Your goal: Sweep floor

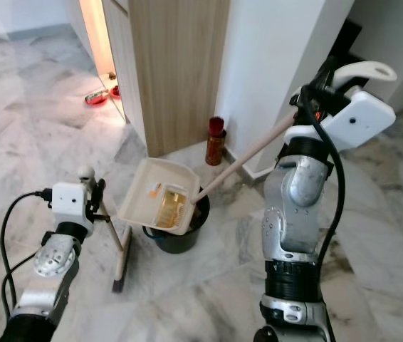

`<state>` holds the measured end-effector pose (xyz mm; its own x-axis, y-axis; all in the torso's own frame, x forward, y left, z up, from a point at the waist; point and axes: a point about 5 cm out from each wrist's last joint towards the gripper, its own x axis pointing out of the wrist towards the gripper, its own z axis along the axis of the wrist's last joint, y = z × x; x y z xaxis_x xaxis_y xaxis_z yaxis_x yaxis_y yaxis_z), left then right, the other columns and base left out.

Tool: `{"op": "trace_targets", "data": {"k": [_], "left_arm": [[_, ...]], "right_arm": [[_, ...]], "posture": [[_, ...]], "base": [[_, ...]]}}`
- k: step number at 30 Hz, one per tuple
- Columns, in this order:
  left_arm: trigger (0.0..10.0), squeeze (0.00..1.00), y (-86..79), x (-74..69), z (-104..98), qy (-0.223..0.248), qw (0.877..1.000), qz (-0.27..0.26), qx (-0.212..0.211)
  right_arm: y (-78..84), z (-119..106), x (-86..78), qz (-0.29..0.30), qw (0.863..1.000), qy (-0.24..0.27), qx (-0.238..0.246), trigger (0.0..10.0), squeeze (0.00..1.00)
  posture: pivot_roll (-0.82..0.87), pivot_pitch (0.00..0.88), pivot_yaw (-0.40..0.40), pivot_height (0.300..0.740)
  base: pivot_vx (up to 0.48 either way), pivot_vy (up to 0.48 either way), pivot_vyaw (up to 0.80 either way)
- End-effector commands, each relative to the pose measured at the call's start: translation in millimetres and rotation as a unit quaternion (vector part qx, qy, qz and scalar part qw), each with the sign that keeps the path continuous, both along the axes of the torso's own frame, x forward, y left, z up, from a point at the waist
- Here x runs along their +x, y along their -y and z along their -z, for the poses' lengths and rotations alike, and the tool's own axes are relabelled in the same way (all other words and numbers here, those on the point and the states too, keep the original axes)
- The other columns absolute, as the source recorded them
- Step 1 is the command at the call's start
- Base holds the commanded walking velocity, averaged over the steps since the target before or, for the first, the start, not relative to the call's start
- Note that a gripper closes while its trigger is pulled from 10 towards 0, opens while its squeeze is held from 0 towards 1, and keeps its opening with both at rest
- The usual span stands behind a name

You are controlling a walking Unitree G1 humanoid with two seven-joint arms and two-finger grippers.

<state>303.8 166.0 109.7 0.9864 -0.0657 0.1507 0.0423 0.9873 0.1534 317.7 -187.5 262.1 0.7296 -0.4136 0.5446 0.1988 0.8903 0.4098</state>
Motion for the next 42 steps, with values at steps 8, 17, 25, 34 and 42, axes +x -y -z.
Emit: {"op": "trace_targets", "data": {"k": [8,17,25,34,42], "left_arm": [[10.0,0.0,-1.1,1.1,-8,0.021,1.0,0.003,-0.001],[10.0,0.0,1.0,-0.6,-6,0.019,1.0,0.013,-0.003],[10.0,0.0,2.2,-0.7,-5,0.019,1.0,0.016,-0.004],[10.0,0.0,2.6,-1.7,-5,0.019,1.0,0.019,-0.006],[10.0,0.0,4.0,-1.7,-5,0.02,1.0,0.023,-0.007]], "right_arm": [[-5.5,-20,-5.4,-0.005,0.999,0.048,-0.002,10.0,0.0],[-9.7,-20,-3.4,-0.01,0.999,0.041,-0.012,10.0,0.0],[-18.3,-32,-4.1,-0.003,0.997,0.058,-0.059,10.0,0.0],[-37.5,-50,-10.4,0.003,0.983,0.102,-0.152,10.0,0.0],[-65.3,-61,-20.4,-0.038,0.966,0.154,-0.203,10.0,0.0]], "posture": [[0.17,0.089,-0.067,0.74],[0.18,0.093,-0.067,0.74],[0.17,0.096,-0.066,0.74],[0.17,0.096,-0.067,0.74],[0.17,0.099,-0.067,0.74]], "base": [[0.325,0.0,0.0],[0.072,0.0,0.0],[0.0,0.0,0.0],[0.0,0.0,0.0],[0.0,0.0,0.0]]}}
